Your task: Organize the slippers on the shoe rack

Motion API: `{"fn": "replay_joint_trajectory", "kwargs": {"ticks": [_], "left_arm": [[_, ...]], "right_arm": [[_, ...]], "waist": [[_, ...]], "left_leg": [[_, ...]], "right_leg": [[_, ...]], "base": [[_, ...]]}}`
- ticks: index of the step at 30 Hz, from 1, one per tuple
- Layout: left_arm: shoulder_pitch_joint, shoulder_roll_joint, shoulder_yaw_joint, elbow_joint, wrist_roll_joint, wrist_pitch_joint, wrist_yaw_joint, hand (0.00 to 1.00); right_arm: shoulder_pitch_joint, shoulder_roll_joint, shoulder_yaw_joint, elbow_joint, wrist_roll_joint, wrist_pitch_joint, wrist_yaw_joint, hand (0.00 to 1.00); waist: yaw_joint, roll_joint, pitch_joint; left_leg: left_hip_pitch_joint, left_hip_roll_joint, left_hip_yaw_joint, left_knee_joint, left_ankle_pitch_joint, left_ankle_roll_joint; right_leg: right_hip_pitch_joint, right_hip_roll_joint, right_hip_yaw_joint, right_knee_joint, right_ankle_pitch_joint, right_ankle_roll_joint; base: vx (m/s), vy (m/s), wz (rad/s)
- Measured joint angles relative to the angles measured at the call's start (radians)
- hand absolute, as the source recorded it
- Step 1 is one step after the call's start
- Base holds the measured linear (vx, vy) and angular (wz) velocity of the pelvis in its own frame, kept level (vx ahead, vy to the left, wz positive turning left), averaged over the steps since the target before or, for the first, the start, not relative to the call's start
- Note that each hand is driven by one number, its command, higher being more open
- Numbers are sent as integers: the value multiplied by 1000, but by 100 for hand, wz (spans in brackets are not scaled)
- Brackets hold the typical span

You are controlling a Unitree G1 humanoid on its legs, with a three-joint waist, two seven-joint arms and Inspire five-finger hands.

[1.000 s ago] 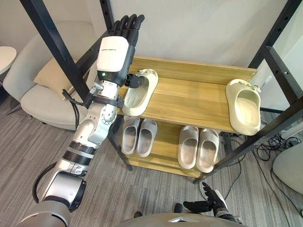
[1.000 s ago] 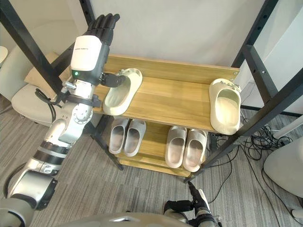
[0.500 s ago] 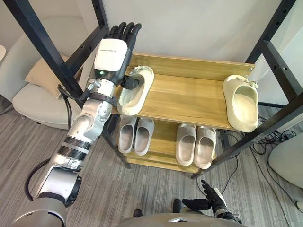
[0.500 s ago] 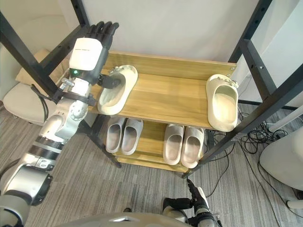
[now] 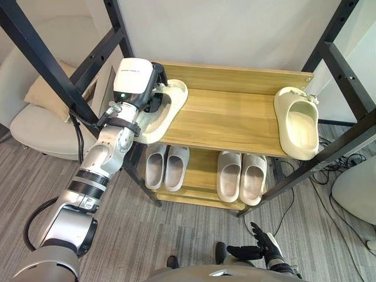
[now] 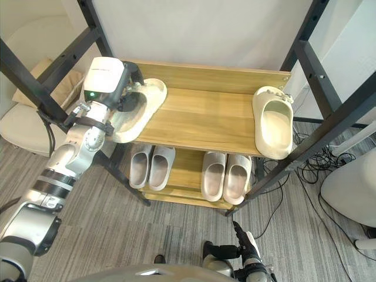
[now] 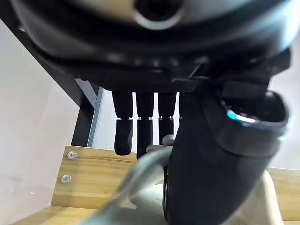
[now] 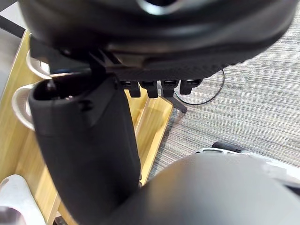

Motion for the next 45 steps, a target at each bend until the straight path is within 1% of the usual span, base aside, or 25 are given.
{"fn": "replay_joint_trajectory", "kwargs": {"ticks": [7,11,14,18,21,24,27,29,32,34,39,43,44,45], "left_arm": [[-3,0,-7,0,-31,-1,0,0],[-2,-3,-15,0,-38,-1,0,0],[-2,-47,-19,-13,-62,1,-1,0],[-2,-99,-69,-75,-84,7,-1,0],[-2,-155,-101,-110,-100,-2,-1,0],[-5,-180,-114,-115,-116,-1,-1,0],[-13,-195,-123,-115,-128,1,-1,0],[-24,-213,-123,-115,-138,12,-1,0],[-36,-235,-122,-115,-154,22,-1,0],[-57,-261,-122,-99,-171,30,-1,0],[-105,-282,-122,-38,-172,34,0,0],[-127,-298,-120,3,-204,52,0,0],[-127,-300,-120,4,-218,53,0,100],[-127,-301,-120,5,-235,53,0,100]], "right_arm": [[0,-2,-8,0,0,0,-5,100],[0,-4,-7,0,0,0,-6,100],[-1,-4,-7,-1,0,0,-9,100],[-1,-4,-7,-6,0,1,-18,100],[-1,-4,-7,-15,0,2,-21,100],[-1,-5,-8,-26,0,3,-25,100],[0,-5,-15,-29,0,3,-25,100],[2,-5,-15,-35,0,3,-26,100],[2,-5,-16,-44,1,3,-26,100],[5,-5,-17,-49,1,4,-27,100],[17,-5,-29,-69,2,6,-26,100],[25,-5,-35,-79,4,6,-27,100],[27,-5,-35,-81,4,6,-27,100],[27,-5,-34,-81,8,6,-27,100]], "waist": [[0,11,7],[0,15,10],[1,15,13],[0,16,18],[-10,19,20],[-24,29,27],[-32,36,31],[-32,39,33],[-44,43,35],[-46,44,36],[-48,52,40],[-51,54,42],[-51,55,42],[-52,55,42]], "left_leg": [[3,0,3,6,-1,-2],[3,2,3,5,-2,-2],[1,2,6,4,-2,-2],[1,-1,15,4,-4,0],[2,-1,18,5,-6,3],[6,0,24,5,-7,4],[7,2,30,5,-8,4],[7,3,38,4,-8,4],[7,2,42,1,-8,4],[7,2,42,0,-8,4],[7,1,42,0,-8,4],[6,1,41,0,-8,4],[6,1,39,-1,-8,4],[5,1,37,-1,-8,4]], "right_leg": [[15,1,3,-27,20,-1],[14,4,4,-27,21,-2],[11,4,10,-27,20,-2],[8,2,21,-26,20,-2],[8,2,26,-26,20,-2],[8,3,32,-26,20,-2],[4,4,39,-25,20,-2],[-4,5,47,-20,20,-2],[-5,5,49,-18,20,-2],[-6,5,49,-18,20,-2],[-6,5,48,-18,20,-2],[-5,4,47,-18,19,-2],[-6,4,45,-18,19,-2],[-5,4,44,-18,18,-1]], "base": [[-26,7,-1],[0,0,0],[5,3,-1],[26,16,-7],[4,8,-3],[-17,8,-7],[-22,4,-7],[-17,5,-11],[4,4,-4],[0,0,0],[0,0,0],[0,0,0],[-8,1,4],[-6,1,4]]}}
